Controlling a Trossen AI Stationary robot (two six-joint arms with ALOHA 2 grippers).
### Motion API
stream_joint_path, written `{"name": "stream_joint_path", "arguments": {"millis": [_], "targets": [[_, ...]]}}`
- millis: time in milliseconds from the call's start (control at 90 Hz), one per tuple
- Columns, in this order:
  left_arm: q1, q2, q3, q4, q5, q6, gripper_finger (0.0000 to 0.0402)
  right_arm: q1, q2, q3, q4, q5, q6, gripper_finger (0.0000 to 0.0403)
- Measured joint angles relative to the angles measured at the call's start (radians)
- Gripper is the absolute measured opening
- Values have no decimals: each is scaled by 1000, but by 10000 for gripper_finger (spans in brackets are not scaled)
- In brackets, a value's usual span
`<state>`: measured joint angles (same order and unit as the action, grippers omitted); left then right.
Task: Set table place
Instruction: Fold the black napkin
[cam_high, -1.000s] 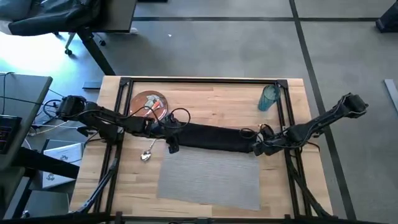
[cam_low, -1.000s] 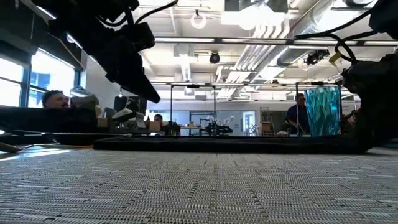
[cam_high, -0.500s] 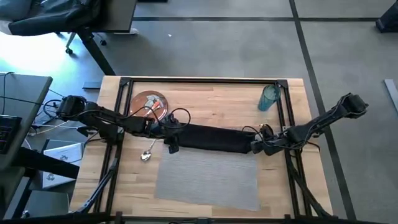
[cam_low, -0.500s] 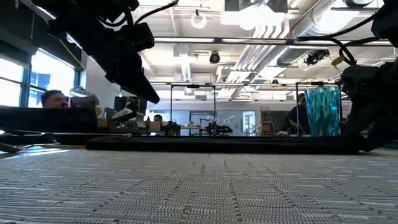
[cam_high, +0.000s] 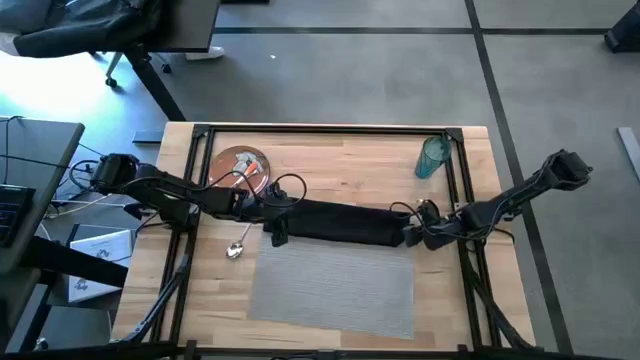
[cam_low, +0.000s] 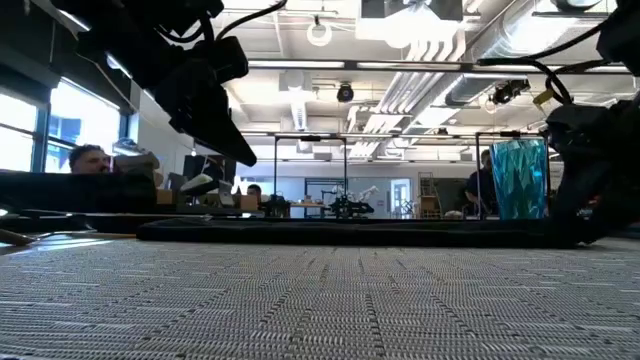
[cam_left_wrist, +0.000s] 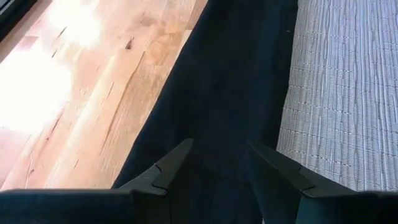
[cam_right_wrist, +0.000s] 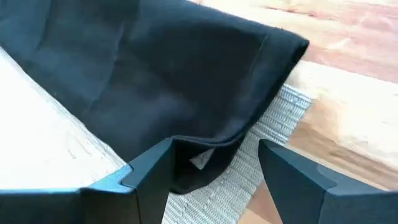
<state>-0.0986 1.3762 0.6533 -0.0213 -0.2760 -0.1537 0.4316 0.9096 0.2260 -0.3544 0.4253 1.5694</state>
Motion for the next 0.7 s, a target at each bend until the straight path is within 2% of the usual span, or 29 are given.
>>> {"name": "stream_joint_path", "arguments": {"millis": [144,700], "targets": [[0,0,0,0,0,0,130,0,0,0,28,37,-7,220],[0,0,0,0,0,1,130,0,30,-1,5,8,27,220]]}}
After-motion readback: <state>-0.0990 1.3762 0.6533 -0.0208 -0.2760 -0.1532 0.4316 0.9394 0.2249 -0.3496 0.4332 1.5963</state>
